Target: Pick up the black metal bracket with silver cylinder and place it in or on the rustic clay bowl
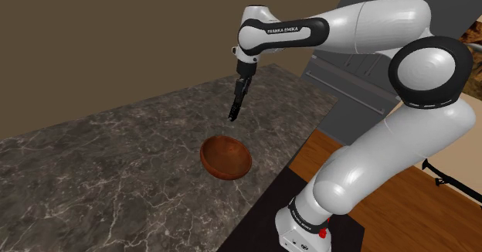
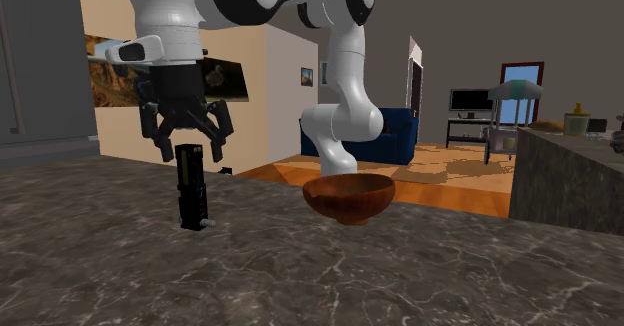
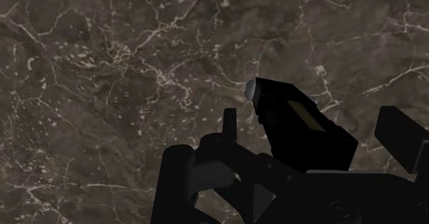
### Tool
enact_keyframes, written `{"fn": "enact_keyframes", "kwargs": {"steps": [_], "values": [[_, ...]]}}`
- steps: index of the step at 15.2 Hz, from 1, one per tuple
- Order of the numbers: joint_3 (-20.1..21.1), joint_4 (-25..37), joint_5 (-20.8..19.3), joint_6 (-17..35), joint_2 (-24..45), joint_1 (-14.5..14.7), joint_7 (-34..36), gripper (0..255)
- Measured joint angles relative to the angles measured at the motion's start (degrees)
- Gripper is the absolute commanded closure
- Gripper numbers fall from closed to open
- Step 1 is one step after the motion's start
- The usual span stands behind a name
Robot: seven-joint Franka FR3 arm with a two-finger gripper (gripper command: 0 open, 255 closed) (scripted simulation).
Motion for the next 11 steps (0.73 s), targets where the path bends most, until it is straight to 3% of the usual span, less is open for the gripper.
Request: {"fn": "enact_keyframes", "kwargs": {"steps": [2, 3, 11], "values": [[0.0, 0.0, 0.0, 0.0, 0.0, 0.0, 0.0, 0], [0.0, 0.0, 0.0, 0.0, 0.0, 0.0, 0.0, 255], [0.0, 0.0, 0.0, 0.1, 0.0, 0.0, 0.0, 255]]}}
